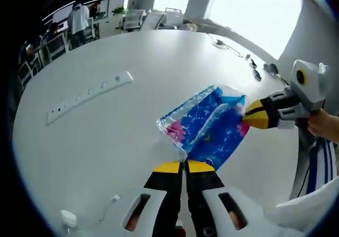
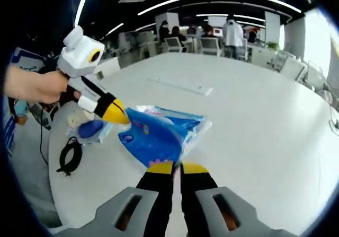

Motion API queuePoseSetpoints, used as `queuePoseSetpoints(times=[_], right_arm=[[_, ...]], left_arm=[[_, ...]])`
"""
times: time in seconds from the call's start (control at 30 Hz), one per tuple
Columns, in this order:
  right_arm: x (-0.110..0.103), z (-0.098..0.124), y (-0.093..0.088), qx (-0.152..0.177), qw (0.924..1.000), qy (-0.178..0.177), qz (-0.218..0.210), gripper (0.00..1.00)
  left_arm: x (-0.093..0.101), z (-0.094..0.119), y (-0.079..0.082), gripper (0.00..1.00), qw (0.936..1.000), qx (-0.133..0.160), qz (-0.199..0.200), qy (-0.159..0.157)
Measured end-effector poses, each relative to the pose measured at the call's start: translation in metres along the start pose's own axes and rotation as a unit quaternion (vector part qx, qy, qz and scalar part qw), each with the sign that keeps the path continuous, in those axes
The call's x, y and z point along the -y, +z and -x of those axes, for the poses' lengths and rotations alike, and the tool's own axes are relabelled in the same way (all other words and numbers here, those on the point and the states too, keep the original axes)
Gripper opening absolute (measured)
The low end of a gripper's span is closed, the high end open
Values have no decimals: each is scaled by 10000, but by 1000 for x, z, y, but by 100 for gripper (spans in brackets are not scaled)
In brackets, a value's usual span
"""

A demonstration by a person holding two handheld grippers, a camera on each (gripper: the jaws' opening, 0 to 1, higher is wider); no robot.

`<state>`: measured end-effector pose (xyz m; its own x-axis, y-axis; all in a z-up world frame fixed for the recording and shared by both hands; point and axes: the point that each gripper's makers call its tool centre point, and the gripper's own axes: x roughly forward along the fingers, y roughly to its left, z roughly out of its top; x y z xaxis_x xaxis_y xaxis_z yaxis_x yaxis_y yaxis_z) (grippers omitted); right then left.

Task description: Arrange the tabletop items into an orderly group along one side of the table until the central work area is clear of visible clutter.

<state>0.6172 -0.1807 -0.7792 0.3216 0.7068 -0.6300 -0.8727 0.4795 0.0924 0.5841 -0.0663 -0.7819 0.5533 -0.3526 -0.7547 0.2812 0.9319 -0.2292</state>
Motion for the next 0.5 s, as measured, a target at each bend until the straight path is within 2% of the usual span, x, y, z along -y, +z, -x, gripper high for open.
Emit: queuePoseSetpoints(times=[0.3,0.5], right_arm=[[12,-13,-8,-157,9998,-76,-9,1],[12,-17,-17,-322,9995,-59,-44,1]], left_arm=[[-6,-17,1,0,9998,-160,-102,24],[-7,-26,-5,0,9996,-270,-51,-32]])
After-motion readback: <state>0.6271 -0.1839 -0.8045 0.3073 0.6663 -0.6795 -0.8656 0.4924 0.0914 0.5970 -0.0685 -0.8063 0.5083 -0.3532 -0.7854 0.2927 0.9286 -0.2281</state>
